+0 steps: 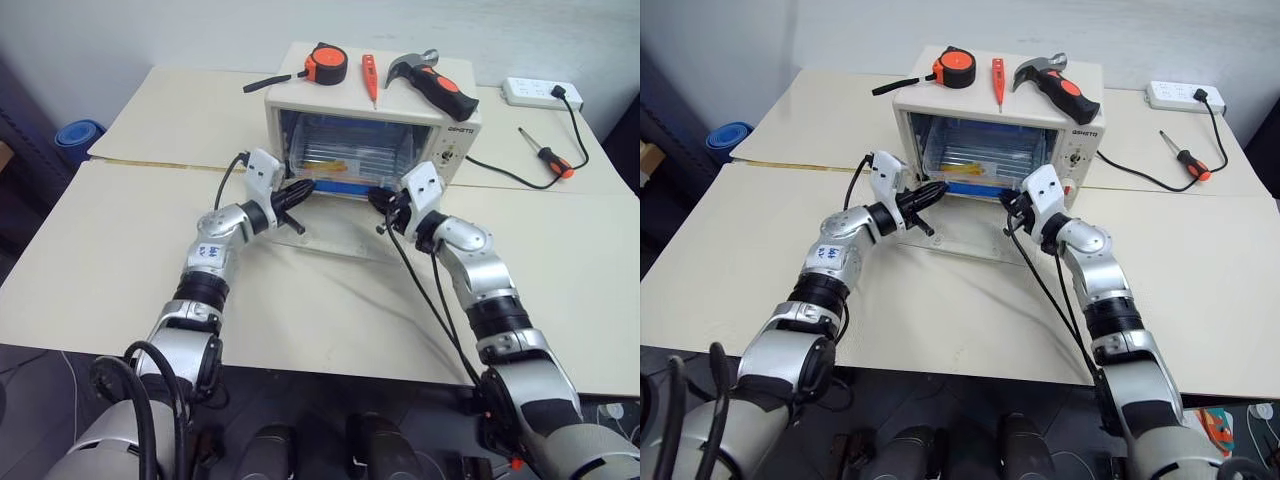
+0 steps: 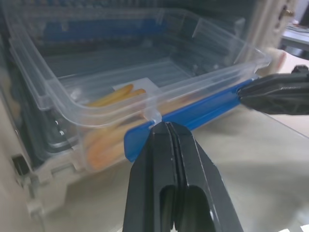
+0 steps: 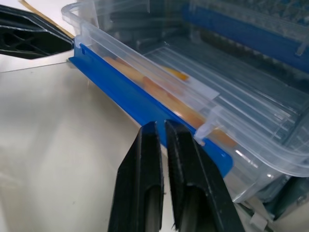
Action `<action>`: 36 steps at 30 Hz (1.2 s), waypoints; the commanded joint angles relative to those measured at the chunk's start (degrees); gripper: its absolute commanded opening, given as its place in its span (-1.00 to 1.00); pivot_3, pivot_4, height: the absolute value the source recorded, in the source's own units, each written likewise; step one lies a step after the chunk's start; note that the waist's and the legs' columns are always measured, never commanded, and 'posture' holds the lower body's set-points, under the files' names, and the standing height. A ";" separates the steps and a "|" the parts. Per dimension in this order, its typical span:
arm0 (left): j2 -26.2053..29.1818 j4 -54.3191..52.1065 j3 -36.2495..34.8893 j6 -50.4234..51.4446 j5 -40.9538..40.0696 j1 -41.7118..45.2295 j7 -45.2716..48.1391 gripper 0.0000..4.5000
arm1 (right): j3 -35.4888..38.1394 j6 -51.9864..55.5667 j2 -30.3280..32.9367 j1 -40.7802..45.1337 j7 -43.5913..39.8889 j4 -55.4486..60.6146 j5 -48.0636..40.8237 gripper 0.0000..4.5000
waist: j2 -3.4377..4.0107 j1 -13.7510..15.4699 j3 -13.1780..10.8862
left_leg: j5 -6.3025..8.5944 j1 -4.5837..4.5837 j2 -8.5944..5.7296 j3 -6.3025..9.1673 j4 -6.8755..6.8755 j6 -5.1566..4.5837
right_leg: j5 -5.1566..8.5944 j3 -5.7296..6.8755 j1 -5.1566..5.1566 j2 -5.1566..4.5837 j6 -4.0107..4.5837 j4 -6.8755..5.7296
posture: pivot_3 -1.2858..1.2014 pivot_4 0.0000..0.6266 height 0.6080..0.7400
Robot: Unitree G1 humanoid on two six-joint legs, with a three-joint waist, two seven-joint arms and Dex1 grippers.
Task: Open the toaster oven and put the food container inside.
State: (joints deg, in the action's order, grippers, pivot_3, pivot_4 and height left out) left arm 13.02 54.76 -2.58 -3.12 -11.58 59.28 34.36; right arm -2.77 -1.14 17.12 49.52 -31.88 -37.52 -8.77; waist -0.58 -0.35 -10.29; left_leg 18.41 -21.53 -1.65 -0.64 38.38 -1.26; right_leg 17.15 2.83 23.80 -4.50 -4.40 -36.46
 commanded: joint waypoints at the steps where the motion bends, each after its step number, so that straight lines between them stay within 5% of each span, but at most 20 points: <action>1: -0.75 5.06 -2.16 -4.90 1.10 4.67 -3.98 -1.00 | 1.74 -4.50 -1.43 3.97 3.23 -3.83 1.48 -0.88 | 0.00 -0.02 0.00 | -0.01 0.00 0.00 0.01 0.01 0.01 | 0.00 0.00 0.00 0.00 0.00 -0.01 | 0.03 -0.52 1.00; 5: 0.79 4.45 -2.40 -5.95 0.49 3.81 1.53 -1.00 | 2.00 -0.08 -0.84 0.18 -2.18 3.70 -1.70 -0.88 | 0.00 -0.03 0.00 | -0.01 0.00 0.00 0.02 -0.07 0.02 | 0.00 0.01 0.01 -0.01 0.00 -0.01 | 0.03 -0.52 1.00; 12: 13.87 -20.79 -4.78 3.12 -8.23 -12.22 22.31 -0.26 | 8.29 13.99 10.69 -19.07 -11.91 35.93 -13.01 -0.90 | 0.03 -0.27 -0.01 | 0.03 -0.16 0.02 0.02 -0.13 0.06 | 0.00 -0.01 0.21 -0.01 0.00 -0.02 | 0.03 -0.52 1.00; 16: 24.87 -30.82 -6.92 6.01 -13.62 -23.41 37.55 0.29 | 10.52 10.68 19.74 -29.92 -17.70 34.43 -10.31 -0.90 | 0.03 0.05 -0.01 | 0.02 -0.13 0.07 0.05 -0.04 0.07 | 0.00 0.01 0.11 -0.01 0.00 0.05 | 0.03 -0.52 1.00; 21: 31.35 -34.39 -8.19 8.76 -15.06 -30.25 43.17 0.94 | 7.54 3.44 20.66 -33.22 -21.23 25.10 -6.01 -0.90 | 0.05 0.06 -0.02 | 0.06 0.43 0.12 0.04 -0.19 -0.02 | 0.01 -0.06 -0.45 -0.05 0.02 0.52 | 0.03 -0.52 1.00; 29: 29.91 -37.53 -11.28 10.98 -18.19 -31.73 40.68 0.98 | 2.93 -0.99 13.27 -28.55 -23.49 18.83 -5.07 -0.90 | 0.02 -0.98 0.00 | 0.05 0.35 0.19 0.05 -0.22 0.02 | 0.01 -0.04 -0.31 0.00 0.03 0.42 | 0.03 -0.52 1.00; 36: 29.44 -38.06 -14.20 11.71 -19.01 -32.93 37.22 0.98 | 7.48 -0.77 5.46 -23.51 -22.53 24.27 -13.96 -0.90 | 0.06 -1.21 -0.02 | 0.03 0.27 0.22 0.03 -0.22 0.06 | 0.01 -0.04 -0.17 0.04 0.03 0.06 | 0.03 -0.52 1.00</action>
State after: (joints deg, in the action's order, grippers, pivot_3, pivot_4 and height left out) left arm 41.76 17.69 -14.53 8.79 -29.23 26.33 72.43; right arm 1.61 -1.21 22.74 24.66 -54.78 -16.63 -19.67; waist -0.52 -1.57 -10.31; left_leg 18.44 -21.28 -1.43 -0.60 38.18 -1.20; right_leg 17.16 2.79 23.63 -4.47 -4.37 -36.39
